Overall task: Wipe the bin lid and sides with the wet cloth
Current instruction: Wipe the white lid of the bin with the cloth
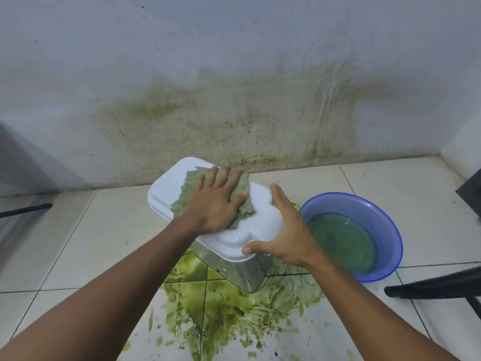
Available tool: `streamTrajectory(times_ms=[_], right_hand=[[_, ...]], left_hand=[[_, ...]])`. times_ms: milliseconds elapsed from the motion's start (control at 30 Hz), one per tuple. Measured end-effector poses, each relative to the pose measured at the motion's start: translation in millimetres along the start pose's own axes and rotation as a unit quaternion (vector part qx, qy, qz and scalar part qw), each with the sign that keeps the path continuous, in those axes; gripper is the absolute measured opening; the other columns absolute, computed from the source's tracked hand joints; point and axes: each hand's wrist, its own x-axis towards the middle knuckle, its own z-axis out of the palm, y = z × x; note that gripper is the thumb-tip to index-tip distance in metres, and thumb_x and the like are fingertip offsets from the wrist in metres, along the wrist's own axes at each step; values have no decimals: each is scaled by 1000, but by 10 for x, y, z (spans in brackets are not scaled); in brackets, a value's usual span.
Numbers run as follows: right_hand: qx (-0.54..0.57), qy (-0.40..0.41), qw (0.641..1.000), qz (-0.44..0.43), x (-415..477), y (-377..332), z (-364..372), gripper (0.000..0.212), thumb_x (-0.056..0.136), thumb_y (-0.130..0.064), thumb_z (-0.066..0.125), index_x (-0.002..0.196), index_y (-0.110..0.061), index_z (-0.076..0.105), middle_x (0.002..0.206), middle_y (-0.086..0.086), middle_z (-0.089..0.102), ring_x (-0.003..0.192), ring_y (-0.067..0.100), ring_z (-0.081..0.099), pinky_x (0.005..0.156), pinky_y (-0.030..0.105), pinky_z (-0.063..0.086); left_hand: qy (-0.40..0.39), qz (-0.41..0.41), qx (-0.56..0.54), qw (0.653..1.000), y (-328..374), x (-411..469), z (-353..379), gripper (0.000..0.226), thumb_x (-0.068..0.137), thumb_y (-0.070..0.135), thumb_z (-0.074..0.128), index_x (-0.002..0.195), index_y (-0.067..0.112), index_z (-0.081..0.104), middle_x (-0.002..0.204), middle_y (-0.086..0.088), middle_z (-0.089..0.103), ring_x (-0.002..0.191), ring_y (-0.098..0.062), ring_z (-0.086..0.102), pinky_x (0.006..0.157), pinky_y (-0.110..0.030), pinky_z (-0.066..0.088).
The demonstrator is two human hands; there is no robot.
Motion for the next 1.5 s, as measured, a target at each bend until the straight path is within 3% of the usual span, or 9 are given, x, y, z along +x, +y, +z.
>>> streamTrajectory(times_ms=[133,267,400,733,900,1033,1167,1267,1500], right_hand=[[-4,34,999,-26,-127,27,147,121,60,-64,86,158,-29,24,164,-23,12,148,-10,7,118,14,14],[-15,36,999,-19,-155,41,144,111,69,-67,78,158,-29,25,165,-21,8,150,-8,2,122,23,11],[-122,30,991,-57,-105,-35,166,101,77,-70,60,159,-26,19,168,-8,-3,153,5,-9,127,39,3],[-29,16,996,-86,-4,90,119,93,67,-65,82,148,-36,45,163,-24,15,151,-4,10,121,30,22],[-28,48,997,-54,-114,-24,325,93,70,-72,73,150,-36,42,164,-25,9,152,1,7,122,34,24],[-61,84,994,-47,-360,-272,644,88,79,-78,56,153,-36,36,167,-17,8,155,10,1,123,38,17],[-60,112,990,-54,-253,-182,539,74,85,-68,54,146,-25,50,160,-12,35,149,11,27,118,41,36],[-30,80,996,-34,-136,-152,477,83,82,-68,54,151,-24,42,162,-11,29,149,7,25,118,37,34],[-45,110,993,8,-248,-315,724,77,91,-62,33,157,-24,28,165,-3,21,153,13,15,121,31,24]], left_hand=[[4,1,-18,1000,-340,-113,-59,68,102,66,23,162,40,3,170,9,-7,156,-13,-12,126,-38,-9],[17,-105,-2,994,-687,182,-189,68,104,63,22,163,35,6,172,-1,-1,158,-22,-5,126,-44,-3],[21,-114,12,993,-571,334,-158,68,104,61,18,163,32,4,172,-3,-3,158,-27,-7,126,-49,-6],[3,30,-6,1000,-447,-165,-42,81,88,79,7,161,43,1,169,11,-8,156,-12,-14,125,-38,-12],[74,-66,-25,995,-588,85,-63,68,98,66,25,161,39,20,171,4,11,158,-19,2,127,-42,-5],[59,-71,-10,996,-559,158,-60,70,98,64,18,162,36,16,171,1,9,158,-20,1,127,-45,-5],[26,-31,-12,999,-512,-82,-68,77,94,70,14,163,37,5,171,5,-2,157,-17,-9,126,-44,-10],[14,8,-30,999,-498,-364,-35,78,92,74,14,161,41,5,170,11,-5,156,-9,-14,125,-39,-13],[58,-100,-23,993,-552,50,-59,68,102,62,25,163,34,12,172,1,4,158,-20,-4,126,-46,-9]])
